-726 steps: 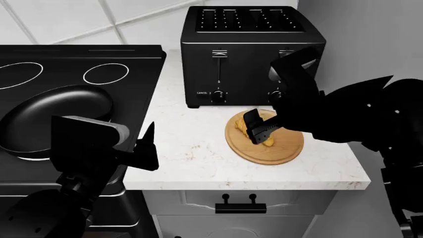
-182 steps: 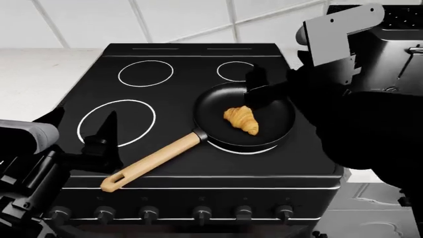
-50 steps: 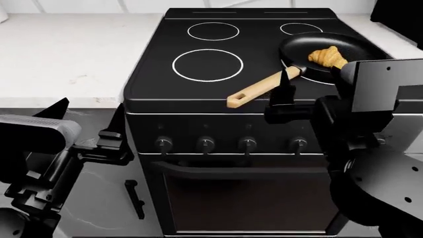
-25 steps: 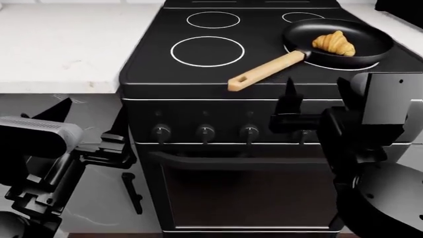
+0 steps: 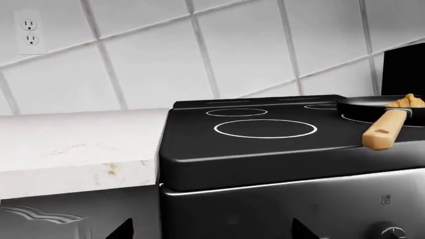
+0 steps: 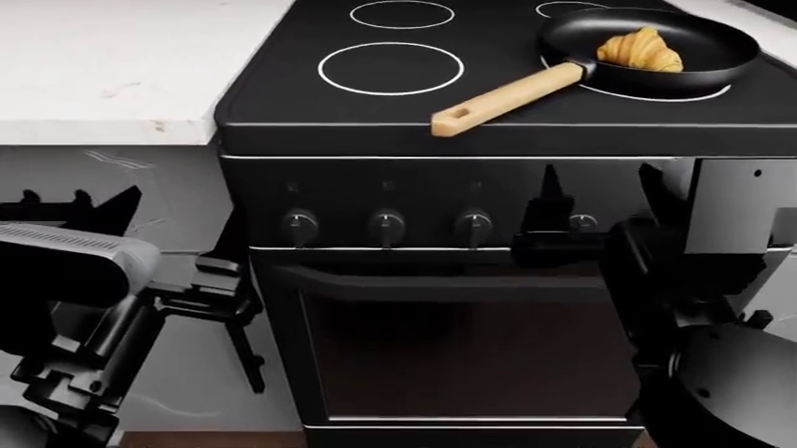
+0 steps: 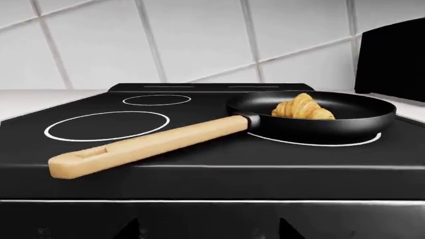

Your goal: Pick the croissant and place it on the pan. Then turn on the stove to warm the croissant.

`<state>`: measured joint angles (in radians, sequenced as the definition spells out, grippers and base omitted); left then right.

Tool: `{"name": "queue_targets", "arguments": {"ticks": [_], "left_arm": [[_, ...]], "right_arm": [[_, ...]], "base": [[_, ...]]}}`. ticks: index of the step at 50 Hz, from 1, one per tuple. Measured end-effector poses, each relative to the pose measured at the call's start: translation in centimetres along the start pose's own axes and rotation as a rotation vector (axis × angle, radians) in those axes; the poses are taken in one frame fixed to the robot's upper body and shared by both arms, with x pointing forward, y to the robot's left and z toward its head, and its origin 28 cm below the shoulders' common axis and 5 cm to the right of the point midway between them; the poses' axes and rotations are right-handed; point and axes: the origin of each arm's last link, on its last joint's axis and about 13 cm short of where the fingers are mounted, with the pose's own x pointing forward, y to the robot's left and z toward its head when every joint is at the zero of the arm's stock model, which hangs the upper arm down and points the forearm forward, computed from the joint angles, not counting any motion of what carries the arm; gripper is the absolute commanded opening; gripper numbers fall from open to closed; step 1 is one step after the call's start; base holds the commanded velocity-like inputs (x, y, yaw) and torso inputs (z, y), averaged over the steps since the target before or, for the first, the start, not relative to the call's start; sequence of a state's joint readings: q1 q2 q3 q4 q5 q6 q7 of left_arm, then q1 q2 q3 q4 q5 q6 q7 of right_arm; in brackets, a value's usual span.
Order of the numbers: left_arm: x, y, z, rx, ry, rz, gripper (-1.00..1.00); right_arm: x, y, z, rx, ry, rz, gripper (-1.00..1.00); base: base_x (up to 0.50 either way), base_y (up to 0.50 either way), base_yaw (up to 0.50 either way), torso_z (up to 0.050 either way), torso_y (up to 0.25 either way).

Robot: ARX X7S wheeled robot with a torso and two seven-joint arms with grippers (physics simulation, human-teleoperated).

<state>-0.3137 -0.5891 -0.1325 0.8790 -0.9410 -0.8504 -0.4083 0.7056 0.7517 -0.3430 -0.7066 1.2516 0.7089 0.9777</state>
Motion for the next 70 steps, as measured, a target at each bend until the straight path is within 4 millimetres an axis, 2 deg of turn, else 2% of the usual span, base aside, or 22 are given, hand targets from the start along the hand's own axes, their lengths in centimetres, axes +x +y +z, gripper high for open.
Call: {"name": "queue_targets", "arguments": {"ticks": [35, 70], "left_arm": [[-0.11, -0.41, -0.01, -0.003, 0.000, -0.018, 1.00], [0.22, -0.54, -0.67, -0.034, 0.022, -0.020, 1.00]], "right_arm": [[-0.90, -0.23, 0.23, -0.003, 0.031, 0.002, 1.00], [-0.85, -1.00, 0.64, -0.029, 0.103, 0.002, 1.00]], "base": [[0.00, 0.00, 0.00, -0.050, 0.000], [0.00, 0.00, 0.00, 0.000, 0.000]]}}
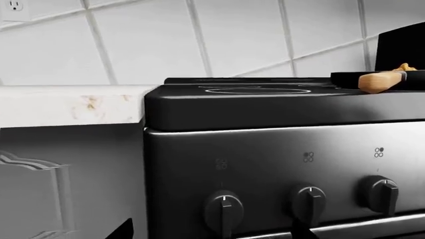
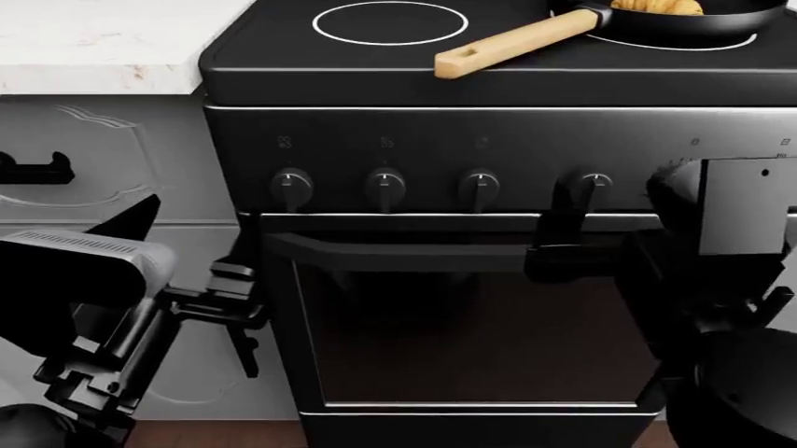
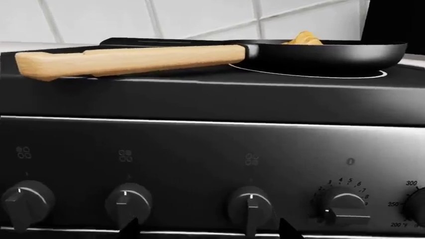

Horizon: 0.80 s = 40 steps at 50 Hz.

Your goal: Pick the croissant and place it on the pan. Then turn on the stove to warm the croissant.

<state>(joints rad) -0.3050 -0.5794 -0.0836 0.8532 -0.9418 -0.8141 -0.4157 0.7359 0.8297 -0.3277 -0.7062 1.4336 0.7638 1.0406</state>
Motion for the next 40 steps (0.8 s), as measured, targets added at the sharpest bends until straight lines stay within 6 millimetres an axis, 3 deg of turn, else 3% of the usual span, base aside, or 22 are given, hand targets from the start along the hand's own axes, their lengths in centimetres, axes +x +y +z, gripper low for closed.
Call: {"name": "queue_targets", "arguments": {"ticks": [40], "left_arm": [[0.3, 0.4, -1.1, -0.020, 0.022, 0.029, 1.00]], "right_arm": [[2.1, -0.8, 1.5, -0.034, 0.135, -0.009, 1.00]], "base": [[0.00, 0.00, 0.00, 0.000, 0.000]]}}
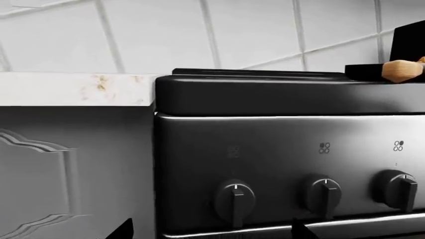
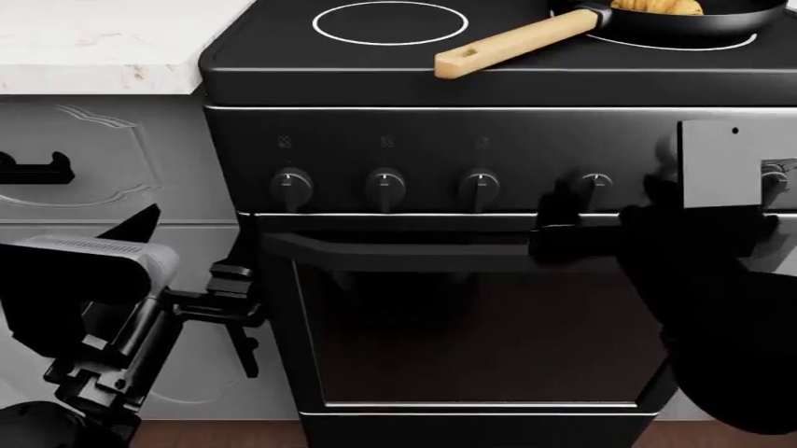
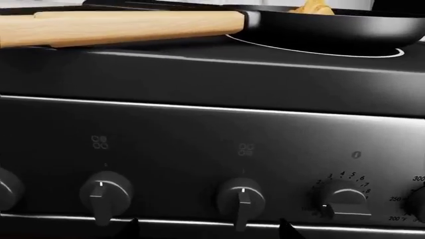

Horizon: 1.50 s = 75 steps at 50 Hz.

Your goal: Pick the croissant and place it on the pan. Then turn on the stove to warm the croissant.

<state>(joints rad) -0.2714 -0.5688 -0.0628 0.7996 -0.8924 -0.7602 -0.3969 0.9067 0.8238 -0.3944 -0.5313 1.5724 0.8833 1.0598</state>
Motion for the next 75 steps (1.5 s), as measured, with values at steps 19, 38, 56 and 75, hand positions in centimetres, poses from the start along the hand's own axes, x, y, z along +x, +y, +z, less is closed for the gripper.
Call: {"name": "queue_targets", "arguments": {"ticks": [19, 38, 56, 75], "left_arm": [[0.2, 0.1, -0.3, 0.003, 0.022, 0.019, 1.00], [0.5, 0.1, -0.5, 0.010, 0.034, 0.023, 1.00], [0.7, 0.1, -0.8, 0.004, 0.042, 0.027, 1.00], [0.7, 0.1, -0.9, 0.002, 0.047, 0.028, 1.00]], "right_arm": [[1.0, -0.4, 0.4, 0.037, 0.019, -0.023, 1.00], [2.0, -0.9, 0.2, 0.045, 0.032, -0.041, 1.00], [2.3, -0.9, -0.5, 0.029, 0.064, -0.037, 1.00], [2.6, -0.7, -0.8, 0.027, 0.082, -0.027, 1.00]], "base": [[0.00, 0.00, 0.00, 0.000, 0.000], [0.00, 0.00, 0.00, 0.000, 0.000], [0.00, 0.00, 0.00, 0.000, 0.000], [0.00, 0.00, 0.00, 0.000, 0.000]]}}
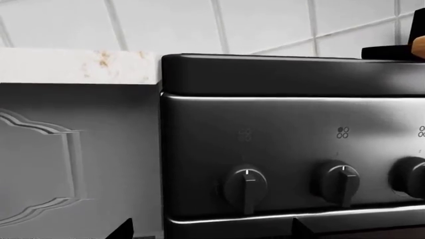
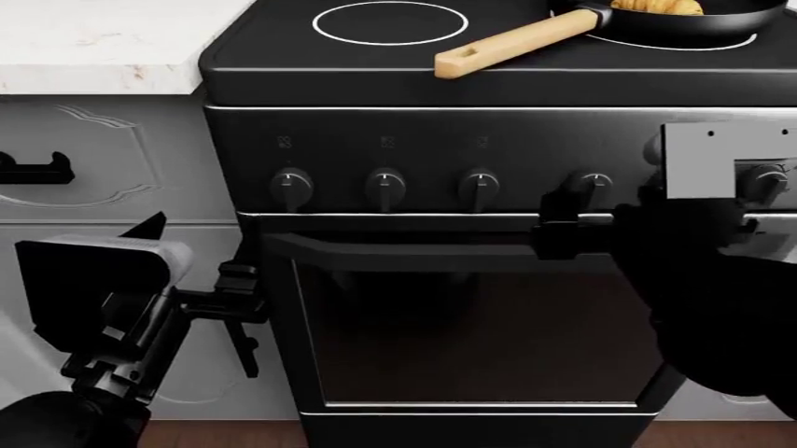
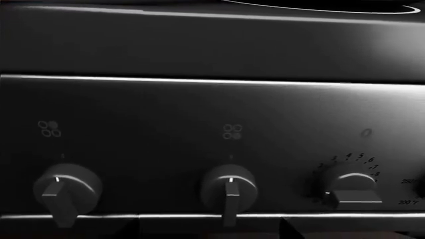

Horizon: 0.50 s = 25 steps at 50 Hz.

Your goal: Pick the croissant and place it on the pan. Then turn on the stove to warm the croissant.

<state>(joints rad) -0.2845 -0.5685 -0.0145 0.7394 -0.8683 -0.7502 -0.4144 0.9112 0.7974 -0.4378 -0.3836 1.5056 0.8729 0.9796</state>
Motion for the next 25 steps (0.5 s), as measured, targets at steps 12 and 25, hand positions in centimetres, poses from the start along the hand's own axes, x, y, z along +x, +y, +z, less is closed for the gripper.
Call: {"name": "queue_targets", "arguments": {"ticks": [12, 25], "left_arm": [[0.03, 0.07, -0.12, -0.004, 0.003, 0.001, 1.00], [0.06, 0.15, -0.14, -0.005, 0.001, 0.002, 1.00]], "right_arm": [[0.26, 0.16, -0.23, 0.001, 0.014, 0.004, 1.00], [0.55, 0.27, -0.47, 0.003, 0.031, 0.007, 1.00]], "base": [[0.00, 0.00, 0.00, 0.000, 0.000], [0.00, 0.00, 0.00, 0.000, 0.000]]}}
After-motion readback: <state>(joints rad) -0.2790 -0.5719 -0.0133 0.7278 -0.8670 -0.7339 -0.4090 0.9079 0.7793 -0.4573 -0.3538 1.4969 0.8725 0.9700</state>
